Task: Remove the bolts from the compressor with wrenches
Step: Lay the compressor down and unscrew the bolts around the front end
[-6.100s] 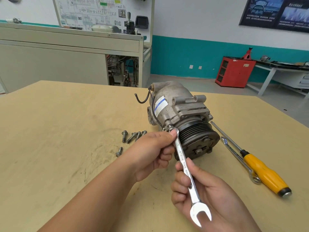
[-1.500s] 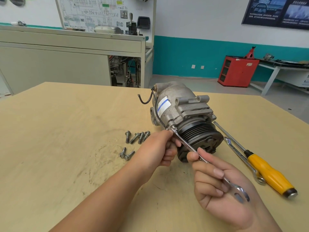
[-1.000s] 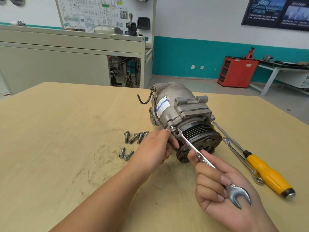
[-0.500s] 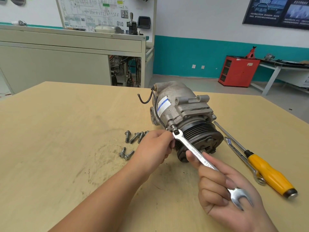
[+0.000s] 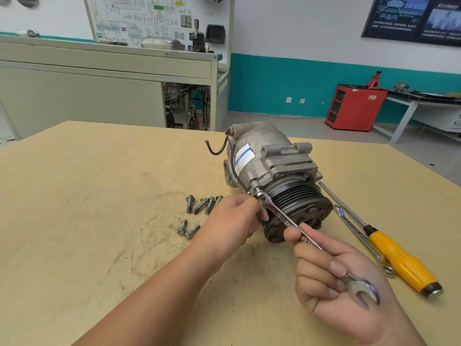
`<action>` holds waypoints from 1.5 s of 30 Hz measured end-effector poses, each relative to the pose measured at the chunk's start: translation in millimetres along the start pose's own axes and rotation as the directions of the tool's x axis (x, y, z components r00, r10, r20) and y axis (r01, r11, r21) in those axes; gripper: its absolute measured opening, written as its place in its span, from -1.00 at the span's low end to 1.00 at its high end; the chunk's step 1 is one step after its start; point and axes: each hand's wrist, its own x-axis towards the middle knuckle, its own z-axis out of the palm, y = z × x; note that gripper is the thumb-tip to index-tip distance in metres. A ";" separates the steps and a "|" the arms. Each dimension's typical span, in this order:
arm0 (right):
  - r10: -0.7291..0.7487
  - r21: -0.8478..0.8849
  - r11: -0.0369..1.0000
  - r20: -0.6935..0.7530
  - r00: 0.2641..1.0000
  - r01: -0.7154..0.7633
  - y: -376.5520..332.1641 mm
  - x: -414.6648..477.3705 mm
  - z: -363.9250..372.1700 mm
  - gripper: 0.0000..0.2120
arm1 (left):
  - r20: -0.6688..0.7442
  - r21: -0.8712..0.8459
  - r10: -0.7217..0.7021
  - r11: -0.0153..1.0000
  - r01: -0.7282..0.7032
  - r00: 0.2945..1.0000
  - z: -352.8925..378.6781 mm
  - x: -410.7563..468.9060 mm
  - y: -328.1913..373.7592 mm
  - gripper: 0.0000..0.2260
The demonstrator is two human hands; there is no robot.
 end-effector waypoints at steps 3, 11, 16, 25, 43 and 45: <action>-0.008 -0.050 0.999 -0.010 1.000 0.007 2.1 0.5 1.6 -0.80 | 0.016 -0.026 0.006 1.000 -0.005 1.000 -0.1 -1.3 1.3 -0.82; -0.187 -0.350 0.929 -0.167 0.968 0.119 12.1 3.4 6.2 -0.82 | 0.088 -0.107 -0.004 0.994 0.013 0.996 -0.6 -0.4 -0.4 -0.67; -0.293 -0.524 0.838 -0.195 0.936 0.153 17.5 4.7 6.8 -0.86 | 0.181 -0.230 -0.018 0.971 0.060 0.983 -1.5 -0.1 -1.0 -0.59; -0.325 -0.621 0.773 -0.213 0.921 0.129 25.5 10.6 2.9 -0.78 | 0.275 -0.342 -0.006 0.934 0.104 0.961 -5.7 2.9 -3.4 -0.77; -0.245 -0.490 0.866 -0.244 0.938 0.099 29.8 14.0 -2.7 -0.84 | 0.255 -0.314 -0.072 0.937 0.153 0.964 -5.6 0.5 -1.0 -0.74; -0.268 -0.533 0.841 -0.262 0.927 0.093 27.7 12.6 -3.8 -0.84 | 0.195 -0.219 -0.056 0.971 0.099 0.979 -5.0 -0.2 -0.5 -0.71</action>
